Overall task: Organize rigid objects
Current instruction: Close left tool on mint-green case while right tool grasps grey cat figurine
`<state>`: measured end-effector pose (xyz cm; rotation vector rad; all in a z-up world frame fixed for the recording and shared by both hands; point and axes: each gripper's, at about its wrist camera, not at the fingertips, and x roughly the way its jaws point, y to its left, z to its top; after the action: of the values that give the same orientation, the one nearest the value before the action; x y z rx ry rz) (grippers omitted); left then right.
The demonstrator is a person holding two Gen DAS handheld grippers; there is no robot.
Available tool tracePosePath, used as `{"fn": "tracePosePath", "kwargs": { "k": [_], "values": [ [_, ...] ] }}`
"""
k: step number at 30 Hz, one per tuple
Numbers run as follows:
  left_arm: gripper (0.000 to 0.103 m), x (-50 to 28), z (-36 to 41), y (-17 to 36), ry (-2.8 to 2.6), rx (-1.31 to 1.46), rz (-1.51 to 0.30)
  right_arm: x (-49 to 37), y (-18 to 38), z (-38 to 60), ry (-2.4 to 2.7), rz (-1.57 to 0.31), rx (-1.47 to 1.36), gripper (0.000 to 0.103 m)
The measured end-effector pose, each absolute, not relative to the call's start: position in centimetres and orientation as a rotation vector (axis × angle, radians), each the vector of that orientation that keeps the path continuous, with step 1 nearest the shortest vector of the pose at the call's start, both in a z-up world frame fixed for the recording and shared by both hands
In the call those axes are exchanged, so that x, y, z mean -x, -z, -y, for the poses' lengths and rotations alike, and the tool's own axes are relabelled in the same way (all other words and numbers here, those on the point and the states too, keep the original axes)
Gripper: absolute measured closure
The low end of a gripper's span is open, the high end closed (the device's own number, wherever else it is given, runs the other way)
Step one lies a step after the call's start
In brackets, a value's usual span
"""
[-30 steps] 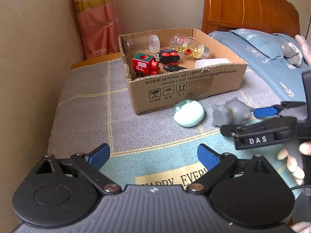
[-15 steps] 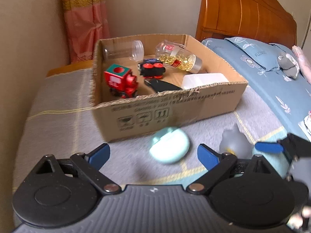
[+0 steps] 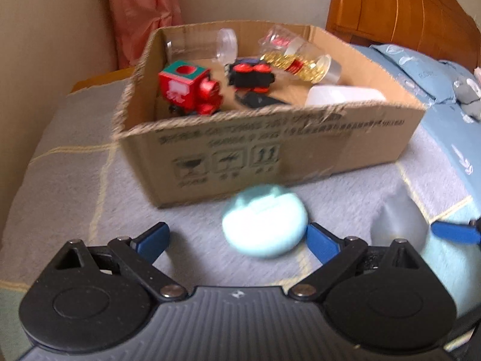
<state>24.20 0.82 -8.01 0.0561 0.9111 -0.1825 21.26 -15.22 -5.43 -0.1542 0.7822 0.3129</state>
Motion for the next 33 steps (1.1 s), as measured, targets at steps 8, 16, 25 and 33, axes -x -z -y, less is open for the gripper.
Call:
{"fn": "tracePosePath", "kwargs": {
  "k": [8, 16, 25, 33],
  "values": [
    [0.001, -22.6, -3.2, 8.3, 0.135, -0.130, -0.882, -21.0, 5.7, 15.4, -0.326, -0.753, 0.156, 0.000],
    [0.002, -24.2, -1.2, 8.6, 0.200, -0.082, -0.872, -21.2, 5.6, 15.4, -0.330, -0.760, 0.159, 0.000],
    [0.039, -24.1, 0.1, 8.0, 0.257, -0.102, -0.833, -21.4, 5.6, 15.4, -0.338, -0.752, 0.159, 0.000],
    [0.042, -23.7, -0.2, 7.9, 0.269, -0.107, -0.828, -22.1, 5.5, 15.0, -0.353, -0.754, 0.170, 0.000]
  ]
}}
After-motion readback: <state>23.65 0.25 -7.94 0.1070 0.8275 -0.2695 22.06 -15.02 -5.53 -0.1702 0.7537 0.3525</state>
